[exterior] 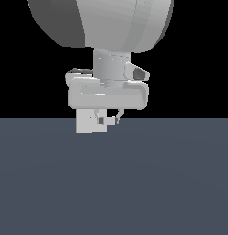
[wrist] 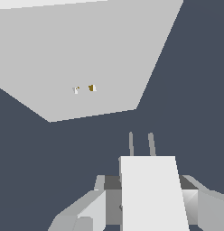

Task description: Plug the charger into the wall socket.

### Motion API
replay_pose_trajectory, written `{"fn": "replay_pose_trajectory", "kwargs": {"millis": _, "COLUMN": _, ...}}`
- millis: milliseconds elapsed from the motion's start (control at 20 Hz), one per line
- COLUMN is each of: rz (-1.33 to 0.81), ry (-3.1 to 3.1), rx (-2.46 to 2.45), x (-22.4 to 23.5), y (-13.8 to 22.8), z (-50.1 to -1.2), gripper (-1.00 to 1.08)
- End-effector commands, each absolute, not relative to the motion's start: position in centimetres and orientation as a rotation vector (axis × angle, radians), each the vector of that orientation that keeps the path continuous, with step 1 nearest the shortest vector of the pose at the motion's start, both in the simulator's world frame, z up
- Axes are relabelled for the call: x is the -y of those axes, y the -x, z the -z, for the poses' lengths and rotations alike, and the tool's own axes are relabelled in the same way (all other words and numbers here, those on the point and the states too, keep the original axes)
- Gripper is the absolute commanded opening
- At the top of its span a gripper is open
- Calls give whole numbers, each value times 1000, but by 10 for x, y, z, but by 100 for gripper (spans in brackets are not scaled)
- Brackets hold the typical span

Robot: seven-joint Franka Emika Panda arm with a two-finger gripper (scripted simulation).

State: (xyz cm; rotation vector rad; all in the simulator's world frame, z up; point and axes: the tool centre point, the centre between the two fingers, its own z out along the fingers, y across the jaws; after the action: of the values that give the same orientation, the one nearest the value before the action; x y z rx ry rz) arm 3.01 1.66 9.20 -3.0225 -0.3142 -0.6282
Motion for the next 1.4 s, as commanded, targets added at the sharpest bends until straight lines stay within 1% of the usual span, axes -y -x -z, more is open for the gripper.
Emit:
{"fn": "replay_pose_trajectory", "kwargs": {"millis": 0, "rz": 622, "ry": 3003, "rx": 393, "x": -26, "y": -29, "z": -95, "gripper": -100}}
{"fn": "replay_pose_trajectory", "kwargs": {"millis": 400, "rz": 606, "ry": 2963, "rx": 537, "x": -42, "y": -25, "z": -100, "gripper": -100}}
{"fn": "replay_pose_trajectory", "kwargs": {"millis": 900, "rz": 601, "ry": 2956, "rx": 559, "x": -45, "y": -24, "z": -100, "gripper": -100}}
{"fn": "replay_pose_trajectory", "kwargs": {"millis": 1100, "rz": 601, "ry": 2956, "rx": 559, "x": -47, "y": -29, "z": -100, "gripper": -100}}
{"fn": "replay_pose_trajectory", "kwargs": {"millis": 1350, "rz": 600, "ry": 2956, "rx": 559, "x": -52, "y": -42, "z": -100, "gripper": -100}}
